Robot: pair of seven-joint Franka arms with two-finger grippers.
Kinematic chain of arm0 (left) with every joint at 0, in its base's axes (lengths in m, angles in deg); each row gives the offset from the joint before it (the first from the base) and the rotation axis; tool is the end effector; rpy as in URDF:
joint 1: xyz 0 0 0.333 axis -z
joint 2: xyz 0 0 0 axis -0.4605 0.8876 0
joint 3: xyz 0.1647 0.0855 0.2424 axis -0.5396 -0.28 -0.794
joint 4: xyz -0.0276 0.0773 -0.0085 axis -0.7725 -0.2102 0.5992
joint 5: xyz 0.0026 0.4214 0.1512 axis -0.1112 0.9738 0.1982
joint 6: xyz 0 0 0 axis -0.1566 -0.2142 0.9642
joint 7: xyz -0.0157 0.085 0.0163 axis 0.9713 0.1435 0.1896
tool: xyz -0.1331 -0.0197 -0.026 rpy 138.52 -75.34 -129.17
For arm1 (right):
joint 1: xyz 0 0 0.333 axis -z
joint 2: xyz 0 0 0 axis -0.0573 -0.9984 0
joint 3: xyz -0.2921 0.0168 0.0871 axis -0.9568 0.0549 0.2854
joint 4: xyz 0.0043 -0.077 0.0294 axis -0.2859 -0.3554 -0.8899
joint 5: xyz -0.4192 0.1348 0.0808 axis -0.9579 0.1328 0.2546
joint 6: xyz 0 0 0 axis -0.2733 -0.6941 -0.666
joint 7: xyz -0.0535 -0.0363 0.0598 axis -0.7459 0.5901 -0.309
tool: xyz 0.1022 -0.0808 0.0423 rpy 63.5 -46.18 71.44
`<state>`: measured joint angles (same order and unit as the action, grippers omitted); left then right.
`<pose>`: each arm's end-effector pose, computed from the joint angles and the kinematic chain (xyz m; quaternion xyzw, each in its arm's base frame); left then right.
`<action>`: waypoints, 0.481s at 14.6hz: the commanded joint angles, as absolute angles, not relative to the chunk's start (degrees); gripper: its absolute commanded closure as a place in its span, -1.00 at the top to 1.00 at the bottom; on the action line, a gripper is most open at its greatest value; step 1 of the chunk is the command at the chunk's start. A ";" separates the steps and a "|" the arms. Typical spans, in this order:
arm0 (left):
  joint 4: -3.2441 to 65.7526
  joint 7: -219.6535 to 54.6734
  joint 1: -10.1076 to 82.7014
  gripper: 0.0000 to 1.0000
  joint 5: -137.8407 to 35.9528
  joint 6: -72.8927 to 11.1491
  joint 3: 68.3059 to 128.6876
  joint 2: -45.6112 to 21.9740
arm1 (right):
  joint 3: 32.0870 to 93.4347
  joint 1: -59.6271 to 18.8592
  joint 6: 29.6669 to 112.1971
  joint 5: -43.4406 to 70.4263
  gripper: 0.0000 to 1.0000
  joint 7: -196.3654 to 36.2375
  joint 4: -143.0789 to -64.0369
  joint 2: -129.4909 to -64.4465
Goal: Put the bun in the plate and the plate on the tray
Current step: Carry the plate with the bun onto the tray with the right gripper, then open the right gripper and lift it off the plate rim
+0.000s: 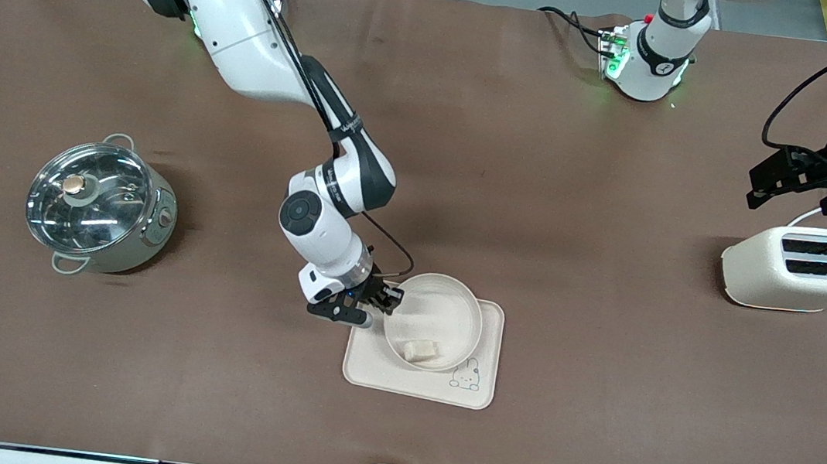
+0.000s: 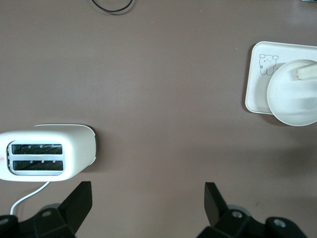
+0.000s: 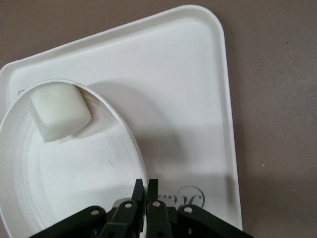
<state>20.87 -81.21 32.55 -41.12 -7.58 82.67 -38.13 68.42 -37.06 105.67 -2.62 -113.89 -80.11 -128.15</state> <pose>0.6113 -0.0791 0.6049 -0.9990 -0.0015 -0.0455 0.0015 0.6788 0.4534 0.1232 -0.9736 0.0955 -0.0850 0.1893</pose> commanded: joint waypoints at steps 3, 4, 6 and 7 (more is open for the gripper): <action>20.22 -81.73 32.17 1.00 -42.04 -8.02 82.28 -37.44 | 69.09 -35.10 105.08 -3.75 -0.99 -111.91 -76.87 -130.11; 20.22 -81.73 32.08 1.00 -42.04 -8.02 82.28 -37.35 | 69.09 -34.67 105.16 -3.75 -0.99 -111.55 -76.78 -130.37; 20.22 -81.73 31.91 1.00 -41.69 -8.02 82.19 -37.26 | 69.09 -33.96 105.16 -3.75 -0.99 -111.29 -76.17 -130.90; 19.88 -81.91 31.82 1.00 -41.51 -8.02 82.11 -37.35 | 69.09 -33.96 105.16 -3.75 -0.99 -111.20 -76.17 -131.16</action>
<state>20.85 -81.21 31.95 -41.15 -7.83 82.50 -37.49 68.27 -34.97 105.51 -2.80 -111.78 -78.05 -129.82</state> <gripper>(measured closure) 0.000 0.960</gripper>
